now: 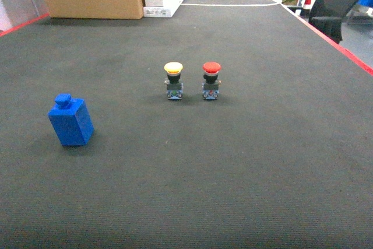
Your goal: Pick blue part to blue bin on bottom shelf
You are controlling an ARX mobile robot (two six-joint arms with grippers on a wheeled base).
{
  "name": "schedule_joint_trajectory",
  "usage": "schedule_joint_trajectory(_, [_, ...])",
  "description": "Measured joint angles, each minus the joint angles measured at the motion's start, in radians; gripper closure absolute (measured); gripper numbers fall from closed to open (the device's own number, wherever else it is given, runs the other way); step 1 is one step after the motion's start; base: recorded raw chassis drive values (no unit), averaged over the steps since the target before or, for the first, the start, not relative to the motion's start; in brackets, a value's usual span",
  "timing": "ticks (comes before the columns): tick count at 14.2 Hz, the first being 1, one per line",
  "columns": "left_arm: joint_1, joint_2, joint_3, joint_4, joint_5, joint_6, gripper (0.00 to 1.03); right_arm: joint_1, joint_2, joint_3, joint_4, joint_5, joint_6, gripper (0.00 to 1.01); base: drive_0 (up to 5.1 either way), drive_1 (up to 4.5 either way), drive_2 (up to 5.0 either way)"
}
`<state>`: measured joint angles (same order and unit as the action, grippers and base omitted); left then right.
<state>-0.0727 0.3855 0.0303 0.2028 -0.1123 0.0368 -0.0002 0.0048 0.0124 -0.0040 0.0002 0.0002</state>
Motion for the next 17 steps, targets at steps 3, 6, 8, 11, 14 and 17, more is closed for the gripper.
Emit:
schedule_joint_trajectory(3, [-0.011, 0.698, 0.170, 0.563, -0.005, 0.019, 0.05, 0.000, 0.000, 0.000, -0.001, 0.000, 0.000, 0.03, 0.0, 0.00, 0.0])
schedule_joint_trajectory(6, [-0.019, 1.173, 0.352, 0.705, 0.013, -0.011, 0.05, 0.000, 0.000, 0.000, -0.001, 0.000, 0.000, 0.03, 0.0, 0.00, 0.0])
schedule_joint_trajectory(8, [-0.022, 1.358, 0.469, 0.712, 0.017, -0.033, 0.05, 0.000, 0.000, 0.000, -0.001, 0.000, 0.000, 0.03, 0.0, 0.00, 0.0])
schedule_joint_trajectory(11, [-0.022, 1.523, 0.612, 0.705, 0.016, -0.037, 0.05, 0.000, 0.000, 0.000, -0.001, 0.000, 0.000, 0.03, 0.0, 0.00, 0.0])
schedule_joint_trajectory(14, [-0.017, 1.635, 0.726, 0.679, 0.000, -0.035, 0.05, 0.000, 0.000, 0.000, -0.001, 0.000, 0.000, 0.03, 0.0, 0.00, 0.0])
schedule_joint_trajectory(17, [-0.015, 1.703, 0.807, 0.624, 0.001, -0.039, 0.05, 0.000, 0.000, 0.000, -0.001, 0.000, 0.000, 0.03, 0.0, 0.00, 0.0])
